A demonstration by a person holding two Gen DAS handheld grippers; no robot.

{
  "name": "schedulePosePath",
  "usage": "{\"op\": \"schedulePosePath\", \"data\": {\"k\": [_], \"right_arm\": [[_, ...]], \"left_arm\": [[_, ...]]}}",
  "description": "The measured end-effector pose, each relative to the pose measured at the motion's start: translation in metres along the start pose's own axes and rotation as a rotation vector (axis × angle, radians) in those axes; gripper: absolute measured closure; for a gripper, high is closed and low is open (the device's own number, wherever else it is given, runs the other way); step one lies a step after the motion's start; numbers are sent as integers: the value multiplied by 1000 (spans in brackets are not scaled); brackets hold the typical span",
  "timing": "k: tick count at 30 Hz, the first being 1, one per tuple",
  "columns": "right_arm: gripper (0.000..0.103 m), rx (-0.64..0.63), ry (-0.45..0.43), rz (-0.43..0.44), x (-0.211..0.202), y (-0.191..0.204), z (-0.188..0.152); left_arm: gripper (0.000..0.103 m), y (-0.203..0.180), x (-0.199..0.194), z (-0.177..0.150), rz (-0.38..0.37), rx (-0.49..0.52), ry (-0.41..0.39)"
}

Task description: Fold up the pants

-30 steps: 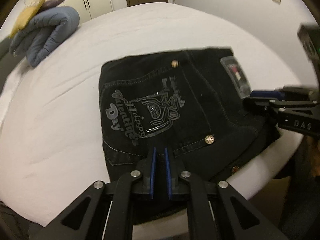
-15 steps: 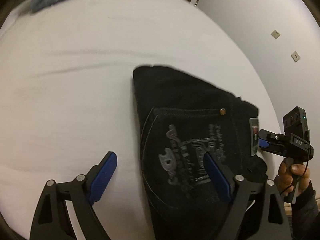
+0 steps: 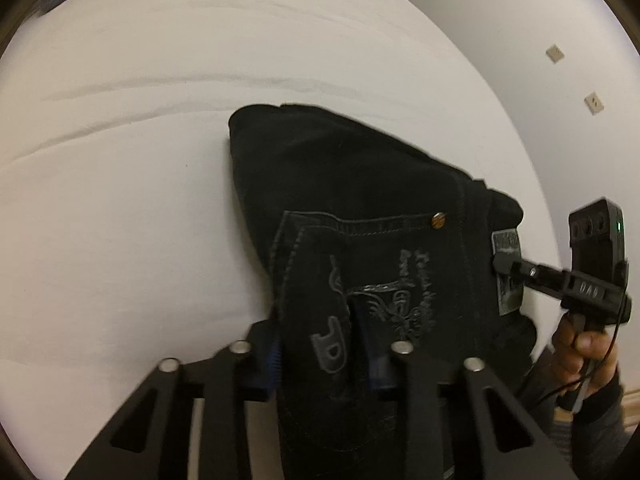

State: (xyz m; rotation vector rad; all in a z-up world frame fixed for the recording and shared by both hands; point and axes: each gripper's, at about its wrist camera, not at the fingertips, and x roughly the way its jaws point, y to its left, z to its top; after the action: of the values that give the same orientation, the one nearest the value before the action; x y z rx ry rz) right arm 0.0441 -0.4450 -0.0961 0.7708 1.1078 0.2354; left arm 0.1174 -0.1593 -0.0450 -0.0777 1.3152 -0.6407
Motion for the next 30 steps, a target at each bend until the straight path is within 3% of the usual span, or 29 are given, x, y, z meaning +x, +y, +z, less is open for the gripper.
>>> {"op": "schedulePosePath", "data": {"k": [6,11,18,20,22,25,27,30], "right_arm": [[87,-92,-42,-5,-28,39,12],[87,-104,-101,18,-54,48,47],[87,-58,-98,1,-45,22,101],[85,-12,-64,-28,-23,1,109],[79,35,-54,-58,-6,-21,111],[74,107,-91,32,-3,-49,105],[62,119,-118,72,-8,-55,99],[49,88,-183,11,-26,-44,90]], "left_arm": [[83,-22,-38,19,-9,32,-91],[83,-39,-59,48,-13,72,-164],[82,-23,1,87,19,64,-112],[75,-18,23,91,35,42,-91],[57,-9,39,90,41,10,-97],[39,-4,40,84,43,-7,-139],[33,-3,35,79,53,8,-155],[29,-8,9,64,98,36,-234]]}}
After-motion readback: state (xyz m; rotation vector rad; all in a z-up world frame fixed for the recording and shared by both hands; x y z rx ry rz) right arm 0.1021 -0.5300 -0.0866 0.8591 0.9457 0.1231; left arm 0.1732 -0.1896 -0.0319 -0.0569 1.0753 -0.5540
